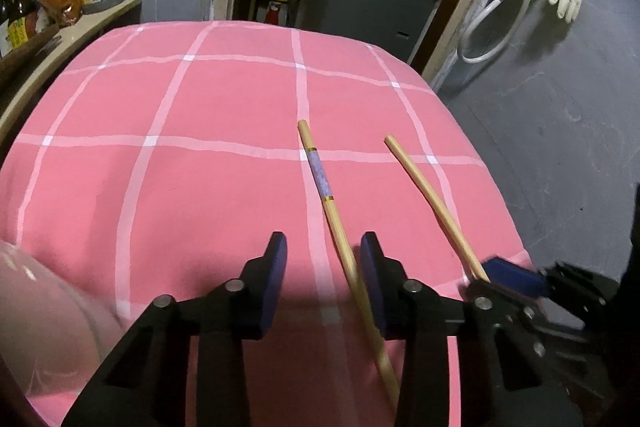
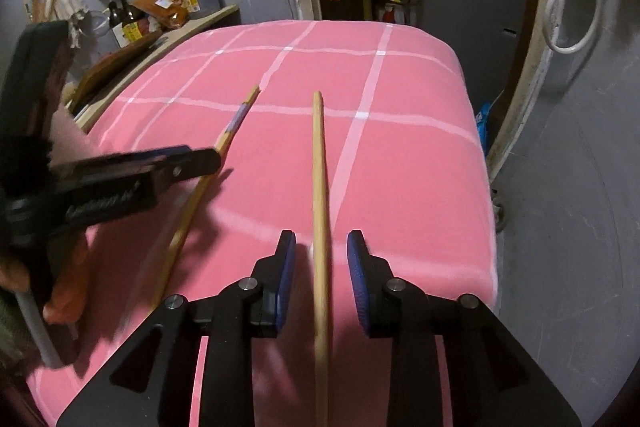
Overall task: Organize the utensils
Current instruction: 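Close the left tool on the blue-banded chopstick while the right tool grasps the other, then lift both held chopsticks upright and carry them over the white caddy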
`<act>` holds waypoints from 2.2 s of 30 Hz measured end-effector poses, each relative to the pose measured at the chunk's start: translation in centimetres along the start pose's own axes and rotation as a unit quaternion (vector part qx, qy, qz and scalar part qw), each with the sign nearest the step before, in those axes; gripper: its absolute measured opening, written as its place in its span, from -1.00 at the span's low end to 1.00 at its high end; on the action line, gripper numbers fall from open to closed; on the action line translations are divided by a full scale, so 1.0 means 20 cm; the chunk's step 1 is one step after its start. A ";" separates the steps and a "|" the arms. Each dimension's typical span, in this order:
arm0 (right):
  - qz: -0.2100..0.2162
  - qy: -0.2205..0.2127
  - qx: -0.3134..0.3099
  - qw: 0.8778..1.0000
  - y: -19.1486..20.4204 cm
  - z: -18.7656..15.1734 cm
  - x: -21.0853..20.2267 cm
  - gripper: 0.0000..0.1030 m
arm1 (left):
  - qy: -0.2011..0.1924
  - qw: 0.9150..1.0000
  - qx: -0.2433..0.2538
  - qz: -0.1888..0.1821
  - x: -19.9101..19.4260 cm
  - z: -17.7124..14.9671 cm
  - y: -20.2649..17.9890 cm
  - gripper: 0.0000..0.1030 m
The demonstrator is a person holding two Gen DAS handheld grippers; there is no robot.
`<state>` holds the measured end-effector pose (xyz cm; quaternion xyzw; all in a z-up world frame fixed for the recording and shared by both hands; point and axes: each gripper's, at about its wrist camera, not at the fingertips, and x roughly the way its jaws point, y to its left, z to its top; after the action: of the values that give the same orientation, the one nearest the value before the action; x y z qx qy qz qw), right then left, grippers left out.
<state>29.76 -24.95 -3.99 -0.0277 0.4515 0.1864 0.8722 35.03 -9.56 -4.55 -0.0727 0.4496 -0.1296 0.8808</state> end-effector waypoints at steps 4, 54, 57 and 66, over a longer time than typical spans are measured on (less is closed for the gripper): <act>0.012 0.019 -0.001 1.000 0.01 0.09 0.08 -0.53 | 0.012 1.000 -0.008 -0.006 0.02 0.04 0.01 -0.47; 0.185 -0.408 0.082 0.891 0.65 0.06 -0.65 -0.89 | -0.309 0.949 -0.026 -0.050 -1.23 -0.22 0.31 -0.92; 0.195 -0.438 0.075 0.874 0.73 0.13 -0.66 -0.89 | -0.347 0.937 -0.039 -0.031 -1.31 -0.17 0.43 -0.92; 0.197 -0.515 0.050 0.833 0.90 0.31 -0.59 -0.89 | -0.427 0.900 -0.080 0.037 -1.41 -0.05 0.81 -0.92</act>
<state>22.01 -10.42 11.25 0.2057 -0.0583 0.3187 0.9234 21.05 14.20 12.72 -0.1746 0.0419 -0.0170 0.9836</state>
